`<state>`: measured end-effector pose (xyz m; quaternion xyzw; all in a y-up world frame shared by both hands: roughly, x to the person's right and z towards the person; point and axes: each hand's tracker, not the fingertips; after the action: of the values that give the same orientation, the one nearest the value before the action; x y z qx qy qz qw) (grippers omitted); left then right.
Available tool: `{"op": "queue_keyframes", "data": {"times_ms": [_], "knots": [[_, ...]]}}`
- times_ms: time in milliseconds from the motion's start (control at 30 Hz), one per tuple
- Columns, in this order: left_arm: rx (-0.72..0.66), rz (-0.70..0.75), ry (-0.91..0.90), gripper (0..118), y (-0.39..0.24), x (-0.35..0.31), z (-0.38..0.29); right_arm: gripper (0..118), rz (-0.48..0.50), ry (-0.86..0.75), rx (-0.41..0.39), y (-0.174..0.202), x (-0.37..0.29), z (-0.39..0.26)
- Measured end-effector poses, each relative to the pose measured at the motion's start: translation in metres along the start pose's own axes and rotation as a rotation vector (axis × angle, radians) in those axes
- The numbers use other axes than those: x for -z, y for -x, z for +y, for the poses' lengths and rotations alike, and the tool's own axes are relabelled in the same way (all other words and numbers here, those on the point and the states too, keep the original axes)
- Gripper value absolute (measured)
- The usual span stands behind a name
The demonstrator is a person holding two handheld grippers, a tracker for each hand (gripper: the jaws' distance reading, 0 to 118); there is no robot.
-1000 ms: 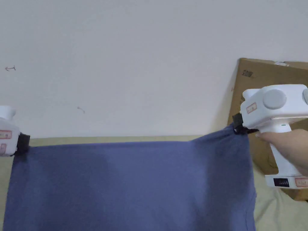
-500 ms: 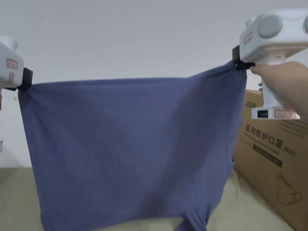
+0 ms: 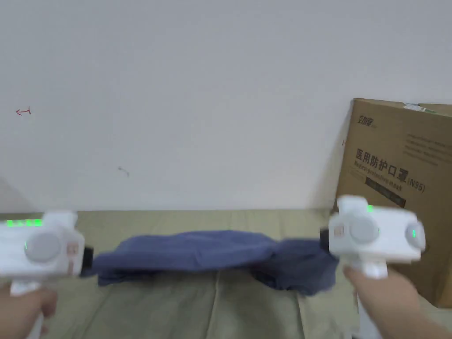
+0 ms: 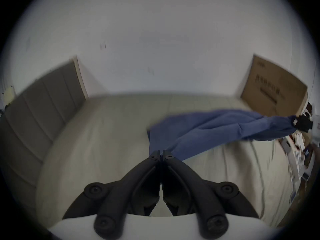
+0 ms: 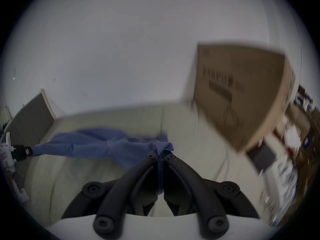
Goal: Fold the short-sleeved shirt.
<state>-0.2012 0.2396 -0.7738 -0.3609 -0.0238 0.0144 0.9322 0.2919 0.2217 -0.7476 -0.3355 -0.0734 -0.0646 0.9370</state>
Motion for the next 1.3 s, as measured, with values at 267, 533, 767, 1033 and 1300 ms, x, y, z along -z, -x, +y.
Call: {"op": "queue_keyframes", "data": {"times_ms": [267, 533, 767, 1033, 1300], "knots": [[-0.026, -0.055, 0.122, 0, 0.024, -0.033, -0.235, 3, 0.068, 0.247, -0.003, -0.072, -0.058, -0.226], [0.002, -0.094, 0.121, 0, 0.081, -0.16, -0.336, 3, 0.135, 0.258, 0.0, -0.125, -0.21, -0.319], [0.043, -0.09, 0.114, 0, 0.093, -0.239, -0.412, 3, 0.139, 0.301, 0.017, -0.138, -0.271, -0.382], [0.06, -0.062, 0.082, 4, 0.089, -0.259, -0.442, 7, 0.111, 0.315, 0.02, -0.132, -0.263, -0.387], [-0.022, -0.153, -0.059, 112, 0.076, -0.301, -0.402, 100, 0.088, 0.197, 0.056, -0.112, -0.321, -0.334]]}}
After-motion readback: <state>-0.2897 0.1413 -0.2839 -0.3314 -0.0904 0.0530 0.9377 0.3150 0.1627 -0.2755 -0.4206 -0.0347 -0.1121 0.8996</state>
